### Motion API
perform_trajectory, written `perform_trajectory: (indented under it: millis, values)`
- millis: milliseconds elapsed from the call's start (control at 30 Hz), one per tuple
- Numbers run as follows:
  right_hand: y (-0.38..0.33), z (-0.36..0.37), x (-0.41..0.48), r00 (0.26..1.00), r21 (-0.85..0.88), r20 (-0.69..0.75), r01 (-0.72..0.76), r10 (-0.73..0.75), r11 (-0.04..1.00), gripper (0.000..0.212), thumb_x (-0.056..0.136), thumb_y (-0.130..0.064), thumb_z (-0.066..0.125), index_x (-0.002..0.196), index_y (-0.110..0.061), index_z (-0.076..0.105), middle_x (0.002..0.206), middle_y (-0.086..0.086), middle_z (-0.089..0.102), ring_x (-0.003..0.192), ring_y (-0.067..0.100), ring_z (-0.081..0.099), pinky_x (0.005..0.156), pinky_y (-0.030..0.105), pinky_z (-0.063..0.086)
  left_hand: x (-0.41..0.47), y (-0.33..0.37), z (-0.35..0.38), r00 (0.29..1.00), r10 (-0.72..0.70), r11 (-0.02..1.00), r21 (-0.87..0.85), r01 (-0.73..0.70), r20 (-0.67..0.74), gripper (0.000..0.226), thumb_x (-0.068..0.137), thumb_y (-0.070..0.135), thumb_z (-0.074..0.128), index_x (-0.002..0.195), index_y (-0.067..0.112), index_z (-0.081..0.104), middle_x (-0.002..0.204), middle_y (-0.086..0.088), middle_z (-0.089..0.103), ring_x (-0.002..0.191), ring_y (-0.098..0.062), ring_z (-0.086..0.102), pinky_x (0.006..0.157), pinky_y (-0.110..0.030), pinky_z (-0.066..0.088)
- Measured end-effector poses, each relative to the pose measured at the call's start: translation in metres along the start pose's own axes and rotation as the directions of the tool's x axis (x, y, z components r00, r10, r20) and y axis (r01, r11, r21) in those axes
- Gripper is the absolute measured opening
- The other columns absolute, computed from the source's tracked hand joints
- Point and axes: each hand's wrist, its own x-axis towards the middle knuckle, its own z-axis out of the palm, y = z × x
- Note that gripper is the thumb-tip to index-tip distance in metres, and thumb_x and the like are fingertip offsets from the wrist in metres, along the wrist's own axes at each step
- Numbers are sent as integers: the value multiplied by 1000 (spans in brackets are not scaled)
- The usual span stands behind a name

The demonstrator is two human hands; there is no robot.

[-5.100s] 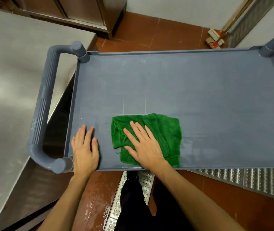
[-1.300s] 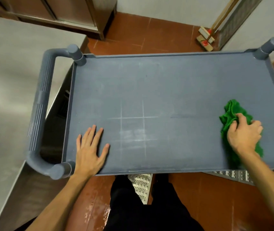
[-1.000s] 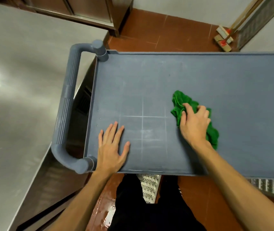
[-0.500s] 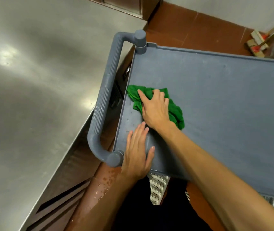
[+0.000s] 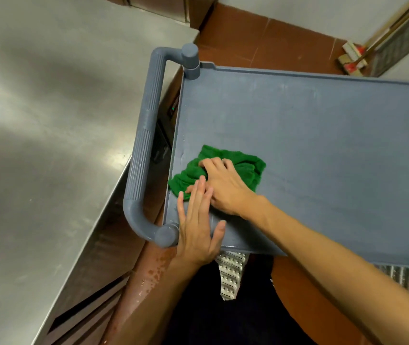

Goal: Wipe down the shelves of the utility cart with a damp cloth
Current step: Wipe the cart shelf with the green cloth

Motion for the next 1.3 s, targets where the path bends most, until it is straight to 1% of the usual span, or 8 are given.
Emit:
perform_trajectory:
  millis: [233, 400, 667, 767, 833, 900, 1133, 1300]
  values:
    - [-10, 9, -81, 996, 155, -11, 87, -86, 984, 30, 83, -27, 47, 87, -19, 76, 129, 15, 52, 121, 35, 45, 114, 46, 25, -3, 6, -4, 998, -45, 999, -17, 46, 43, 66, 104, 48, 26, 154, 6, 29, 166, -9, 19, 153, -29, 20, 123, -57, 8]
    - [-1, 11, -137, 995, 264, -98, 62, -37, 963, 13, 72, -22, 60, 69, -16, 72, 119, 15, 54, 112, 31, 48, 98, 45, 39, -5, 15, -11, 984, -127, 991, -29, 132, 127, 56, 105, 40, 28, 150, 9, 40, 164, -5, 27, 152, -21, 24, 118, -57, 25]
    - [17, -18, -213, 901, 541, -352, -25, 253, 841, 26, 76, 3, 66, 85, -18, 77, 106, 17, 54, 96, 32, 57, 82, 35, 48, -38, 88, -22, 958, -210, 942, -224, 251, 194, 58, 100, 55, 36, 143, 18, 48, 143, 4, 55, 134, -6, 49, 112, -37, 39]
    - [13, -32, -240, 855, 581, -444, 46, 269, 813, 23, 76, -3, 72, 91, -19, 63, 100, 4, 55, 89, 20, 55, 78, 25, 42, -43, 132, -21, 923, -301, 797, -468, 382, 240, 66, 96, 65, 32, 126, 15, 64, 126, -3, 68, 123, -17, 60, 108, -44, 44]
    - [3, -39, -260, 875, 606, -421, 77, 237, 792, 39, 74, -7, 72, 97, -25, 46, 99, -5, 52, 87, 11, 49, 76, 22, 38, -37, 159, -27, 815, -427, 489, -658, 573, 392, 83, 91, 78, 28, 109, 9, 72, 113, -17, 73, 114, -32, 65, 104, -50, 47]
    - [-12, -44, -279, 893, 581, -426, 148, 144, 801, 46, 69, -4, 67, 103, -24, 42, 101, -15, 43, 89, 3, 42, 78, 18, 36, -31, 173, -37, 713, -420, 359, -618, 699, 562, 84, 81, 85, 33, 90, 14, 77, 98, -17, 75, 97, -28, 70, 91, -40, 52]
    - [-58, -25, -331, 882, 571, -467, 248, 61, 783, 30, 85, -17, 73, 106, -11, 51, 110, -2, 54, 101, 16, 53, 84, 29, 47, -52, 198, -42, 667, -239, 511, -493, 704, 706, 31, 87, 43, 70, 67, 21, 64, 66, 3, 58, 65, -6, 54, 65, -21, 44]
    - [-67, -6, -363, 757, 728, -502, 109, 419, 676, 39, 86, -40, 74, 114, -18, 58, 123, -6, 55, 116, 13, 56, 88, 24, 49, -69, 202, -44, 706, -203, 595, -487, 639, 679, 21, 98, 25, 57, 84, 12, 67, 75, 2, 64, 71, -6, 56, 68, -19, 46]
